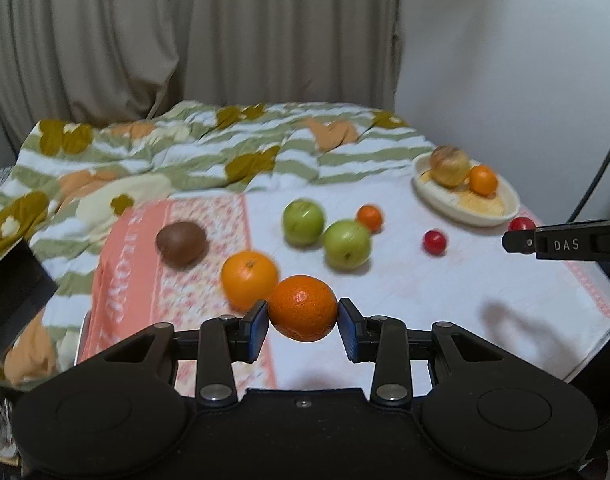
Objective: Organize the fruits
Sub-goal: 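Carry the tangerine and tomato to the white bowl with both tools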
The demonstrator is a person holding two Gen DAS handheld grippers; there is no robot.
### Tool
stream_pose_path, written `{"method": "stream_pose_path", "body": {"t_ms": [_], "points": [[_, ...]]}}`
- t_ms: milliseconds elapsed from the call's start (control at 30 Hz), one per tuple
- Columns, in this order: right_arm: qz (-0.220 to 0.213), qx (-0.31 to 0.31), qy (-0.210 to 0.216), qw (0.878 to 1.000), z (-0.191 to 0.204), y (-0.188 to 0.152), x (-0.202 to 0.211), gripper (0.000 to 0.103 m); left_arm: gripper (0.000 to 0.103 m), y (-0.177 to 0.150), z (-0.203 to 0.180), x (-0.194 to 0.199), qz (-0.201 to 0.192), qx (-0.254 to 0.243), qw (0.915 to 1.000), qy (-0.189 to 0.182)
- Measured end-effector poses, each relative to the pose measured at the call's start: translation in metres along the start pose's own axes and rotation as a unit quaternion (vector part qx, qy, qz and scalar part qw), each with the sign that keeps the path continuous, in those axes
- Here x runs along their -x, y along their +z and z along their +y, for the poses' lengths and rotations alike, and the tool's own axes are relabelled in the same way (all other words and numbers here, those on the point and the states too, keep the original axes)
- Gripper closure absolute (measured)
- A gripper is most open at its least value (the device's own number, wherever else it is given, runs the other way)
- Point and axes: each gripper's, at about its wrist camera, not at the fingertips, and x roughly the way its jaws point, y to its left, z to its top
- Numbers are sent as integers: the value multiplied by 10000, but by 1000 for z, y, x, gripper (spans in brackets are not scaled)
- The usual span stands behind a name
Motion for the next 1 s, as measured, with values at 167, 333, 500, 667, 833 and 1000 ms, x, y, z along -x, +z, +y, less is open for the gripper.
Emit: {"method": "stream_pose_path", "body": {"t_ms": [167, 333, 500, 667, 833, 1000], "points": [[-66, -44, -6, 10000, -25, 11, 18, 58, 62, 22, -25, 2, -190, -38, 9998, -106], [-120, 60, 115, 9998, -58, 25, 26, 58, 62, 45, -57, 1, -378, 49, 9992, -82], [-157, 219, 331, 9991, -92, 41, 23, 58, 62, 68, -91, -11, -469, 215, 9987, 12], [-172, 431, 579, 9972, -126, 55, 8, 58, 62, 87, -119, -33, -485, 430, 9979, 86], [-151, 596, 720, 9955, -156, 72, -14, 58, 62, 106, -146, -64, -419, 530, 9976, 174], [-38, 597, 797, 9950, -182, 86, -42, 58, 62, 124, -167, -99, -274, 479, 9983, 172]]}}
